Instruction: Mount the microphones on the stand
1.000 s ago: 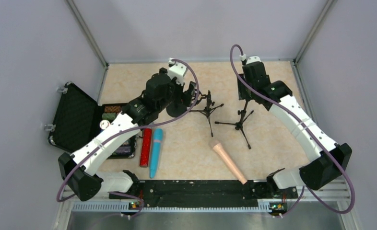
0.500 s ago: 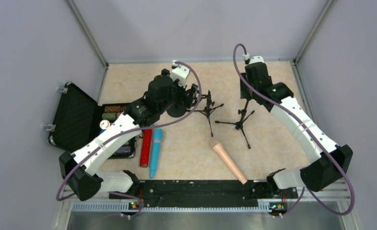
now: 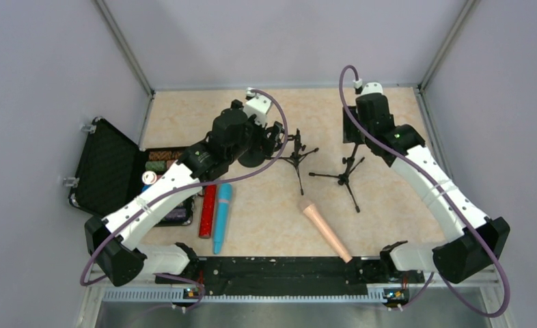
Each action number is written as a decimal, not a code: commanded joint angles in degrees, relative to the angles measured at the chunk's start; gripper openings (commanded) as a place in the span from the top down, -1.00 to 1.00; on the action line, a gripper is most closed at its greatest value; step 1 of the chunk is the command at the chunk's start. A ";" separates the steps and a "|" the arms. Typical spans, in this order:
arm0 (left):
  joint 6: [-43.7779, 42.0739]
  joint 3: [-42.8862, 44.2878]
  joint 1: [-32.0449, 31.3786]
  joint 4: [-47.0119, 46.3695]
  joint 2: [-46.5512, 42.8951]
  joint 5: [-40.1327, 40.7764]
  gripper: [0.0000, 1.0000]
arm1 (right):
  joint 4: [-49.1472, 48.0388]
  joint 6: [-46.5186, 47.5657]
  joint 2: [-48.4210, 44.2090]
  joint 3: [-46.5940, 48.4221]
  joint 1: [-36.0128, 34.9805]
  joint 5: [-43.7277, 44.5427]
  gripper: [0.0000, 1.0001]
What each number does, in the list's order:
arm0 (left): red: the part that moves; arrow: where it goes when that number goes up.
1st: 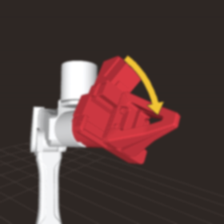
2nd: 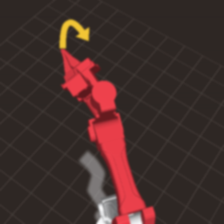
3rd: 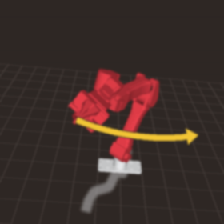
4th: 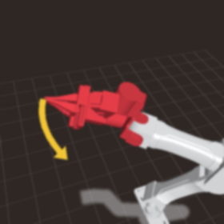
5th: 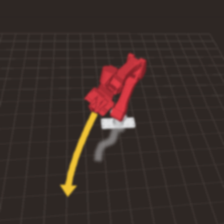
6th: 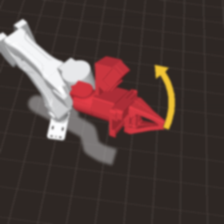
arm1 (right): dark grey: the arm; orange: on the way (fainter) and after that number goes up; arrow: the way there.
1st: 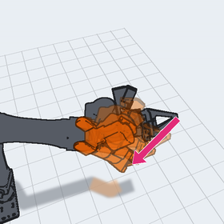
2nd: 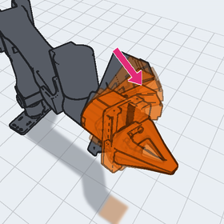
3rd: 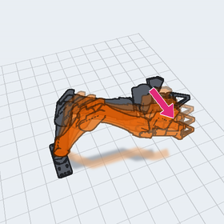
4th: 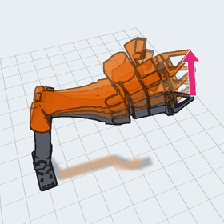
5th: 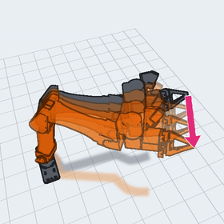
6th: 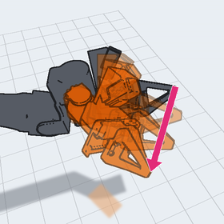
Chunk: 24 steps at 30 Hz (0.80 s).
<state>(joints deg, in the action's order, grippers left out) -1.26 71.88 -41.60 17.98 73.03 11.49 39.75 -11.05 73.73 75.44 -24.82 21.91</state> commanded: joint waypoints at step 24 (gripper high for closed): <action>-0.71 -0.15 -1.01 -3.31 0.73 1.19 -0.98 | -10.46 0.99 -15.70 -1.40 0.38 -5.15 -0.95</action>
<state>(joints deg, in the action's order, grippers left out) -1.43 71.72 -42.17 17.98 73.69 11.73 35.09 -10.50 62.39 75.31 -24.82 17.65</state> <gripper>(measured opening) 0.986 0.983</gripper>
